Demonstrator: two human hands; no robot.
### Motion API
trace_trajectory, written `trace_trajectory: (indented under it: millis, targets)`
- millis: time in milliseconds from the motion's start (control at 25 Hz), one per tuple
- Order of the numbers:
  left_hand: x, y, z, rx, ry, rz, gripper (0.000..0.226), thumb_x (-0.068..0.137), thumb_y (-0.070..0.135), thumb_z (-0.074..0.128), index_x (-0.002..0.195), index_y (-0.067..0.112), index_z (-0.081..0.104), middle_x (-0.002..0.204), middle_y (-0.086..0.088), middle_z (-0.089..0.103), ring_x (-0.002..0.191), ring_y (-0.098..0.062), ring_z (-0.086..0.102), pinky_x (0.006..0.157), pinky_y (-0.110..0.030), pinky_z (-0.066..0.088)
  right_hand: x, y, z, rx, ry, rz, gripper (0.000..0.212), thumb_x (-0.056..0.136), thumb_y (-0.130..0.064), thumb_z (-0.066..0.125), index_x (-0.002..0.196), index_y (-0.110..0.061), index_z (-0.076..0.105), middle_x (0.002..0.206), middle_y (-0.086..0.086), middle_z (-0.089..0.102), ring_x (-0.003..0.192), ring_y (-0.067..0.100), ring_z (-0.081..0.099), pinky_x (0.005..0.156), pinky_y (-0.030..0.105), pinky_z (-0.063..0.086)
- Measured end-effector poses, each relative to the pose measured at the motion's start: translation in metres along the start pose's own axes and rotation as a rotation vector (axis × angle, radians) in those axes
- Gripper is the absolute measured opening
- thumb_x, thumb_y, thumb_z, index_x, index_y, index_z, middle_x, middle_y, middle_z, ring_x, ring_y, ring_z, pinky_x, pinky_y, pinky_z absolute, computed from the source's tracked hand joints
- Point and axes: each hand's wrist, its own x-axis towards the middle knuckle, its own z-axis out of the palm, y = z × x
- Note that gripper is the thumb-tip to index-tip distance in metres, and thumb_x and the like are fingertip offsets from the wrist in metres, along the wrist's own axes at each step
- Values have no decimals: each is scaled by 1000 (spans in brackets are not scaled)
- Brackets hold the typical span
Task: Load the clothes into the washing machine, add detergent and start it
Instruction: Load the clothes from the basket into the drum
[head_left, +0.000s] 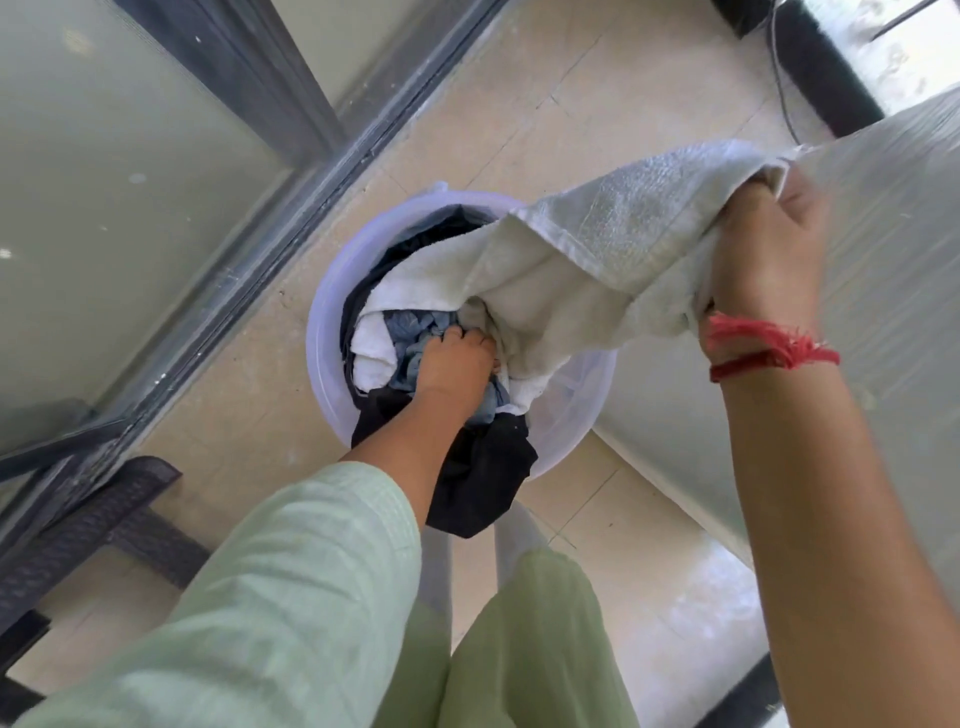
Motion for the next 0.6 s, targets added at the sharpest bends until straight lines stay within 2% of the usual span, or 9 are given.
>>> trace_trajectory:
  millis: [120,200,320,440,520,600]
  targets:
    - [-5,-11,-8,-2,-31,37,26,94,22,50,115,8,58,118,-9,54,112,-27,48,83,-35,43,-12,9,0,19,4,71,14,74,-11,40,62,-18,45,70,6,45,69,17,44,62,30,38]
    - [-19,-24,-10,-8,-54,65,22,95,18,48,105,6,63,111,-9,57,106,-26,51,78,-34,40,-15,9,1,12,-11,93,12,75,-13,40,68,-16,50,76,8,49,72,17,48,65,31,41]
    - [-43,-47,-17,-345,154,59,14,92,16,54,93,8,66,97,-8,55,93,-29,52,71,-33,31,-33,6,-1,-74,-88,84,18,82,-12,40,68,-18,50,74,3,50,73,15,48,66,31,41]
    - [-76,-57,-49,-666,398,20,10,89,15,59,86,6,61,92,-6,48,87,-21,49,75,-29,38,-59,-2,-14,-97,-149,88,18,83,-12,40,77,-6,56,76,5,52,73,14,48,66,31,41]
    - [-110,-51,-86,-836,438,19,12,90,16,56,84,5,57,96,-4,44,89,-10,44,81,-15,35,-83,-19,-26,-88,-149,92,18,80,-15,38,76,-7,54,74,3,50,71,12,46,63,28,39]
    - [-141,-42,-122,-928,415,49,14,89,19,55,82,7,55,95,-2,45,87,-4,43,79,-6,32,-104,-47,-36,-70,-144,73,18,78,-15,37,72,-5,51,71,2,47,69,11,43,60,28,38]
